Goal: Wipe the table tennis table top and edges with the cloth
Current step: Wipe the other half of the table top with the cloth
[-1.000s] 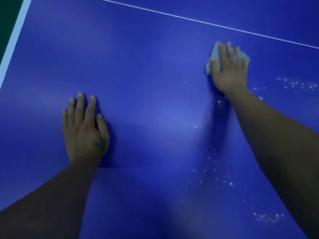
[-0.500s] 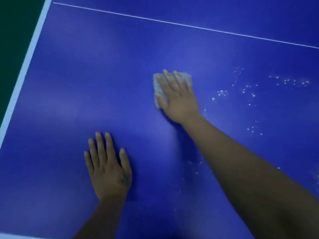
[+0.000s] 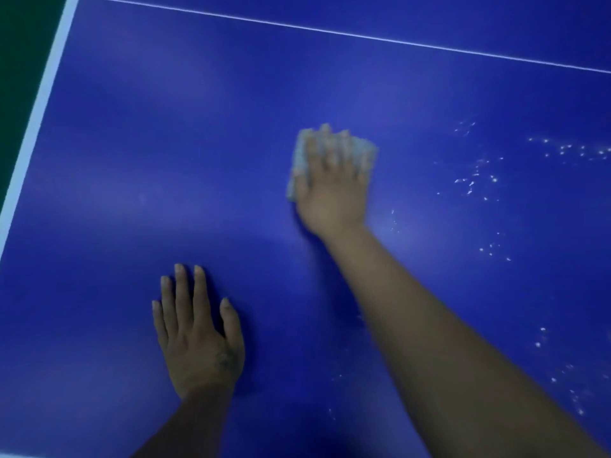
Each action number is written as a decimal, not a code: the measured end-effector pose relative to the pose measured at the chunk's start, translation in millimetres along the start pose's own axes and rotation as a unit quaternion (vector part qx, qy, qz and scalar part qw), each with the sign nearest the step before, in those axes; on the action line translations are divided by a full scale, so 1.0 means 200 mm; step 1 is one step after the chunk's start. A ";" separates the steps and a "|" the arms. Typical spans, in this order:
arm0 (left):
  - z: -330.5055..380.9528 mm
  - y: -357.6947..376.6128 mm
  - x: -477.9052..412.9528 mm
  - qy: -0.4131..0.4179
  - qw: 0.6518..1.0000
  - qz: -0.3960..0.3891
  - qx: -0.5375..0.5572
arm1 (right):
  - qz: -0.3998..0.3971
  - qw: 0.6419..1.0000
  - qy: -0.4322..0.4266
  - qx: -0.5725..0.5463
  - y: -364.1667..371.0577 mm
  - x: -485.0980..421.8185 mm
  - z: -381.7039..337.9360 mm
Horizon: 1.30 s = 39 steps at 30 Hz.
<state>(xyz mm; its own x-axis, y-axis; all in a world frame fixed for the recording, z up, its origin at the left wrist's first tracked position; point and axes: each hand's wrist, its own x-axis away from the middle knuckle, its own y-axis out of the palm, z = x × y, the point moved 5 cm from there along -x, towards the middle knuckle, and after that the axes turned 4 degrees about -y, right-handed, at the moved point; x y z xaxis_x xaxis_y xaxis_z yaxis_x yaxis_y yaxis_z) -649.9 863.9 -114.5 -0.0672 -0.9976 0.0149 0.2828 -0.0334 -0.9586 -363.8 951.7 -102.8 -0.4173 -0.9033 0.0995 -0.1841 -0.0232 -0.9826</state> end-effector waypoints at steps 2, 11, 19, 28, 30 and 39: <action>0.00 0.00 0.00 0.004 1.000 0.012 0.001 | -0.001 0.998 -0.065 -0.018 0.05 0.09 -0.21; -0.01 0.00 -0.01 0.012 1.000 0.024 -0.003 | 0.009 0.992 -0.127 0.009 0.01 0.03 0.17; 0.00 0.00 -0.01 0.006 1.000 0.022 0.003 | 0.007 0.992 0.123 -0.025 -0.11 -0.19 0.73; 0.00 0.00 0.00 0.012 0.999 0.032 0.001 | 0.020 0.999 -0.034 0.001 0.03 0.01 -0.05; -0.01 0.00 0.00 0.016 0.999 0.039 0.001 | 0.018 0.994 -0.110 -0.003 0.06 0.19 -0.12; 0.00 -0.01 0.00 0.003 1.000 0.020 0.007 | 0.007 1.000 0.009 0.022 -0.10 0.29 0.79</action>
<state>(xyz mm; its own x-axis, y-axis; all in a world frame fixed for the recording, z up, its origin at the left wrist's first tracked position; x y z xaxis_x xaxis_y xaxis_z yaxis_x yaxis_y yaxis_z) -649.8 864.4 -113.4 -0.0614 -0.9978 -0.0260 0.2987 0.0065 -0.9543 -243.6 832.7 -103.0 -0.4355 -0.8958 0.0891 -0.1391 -0.0308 -0.9898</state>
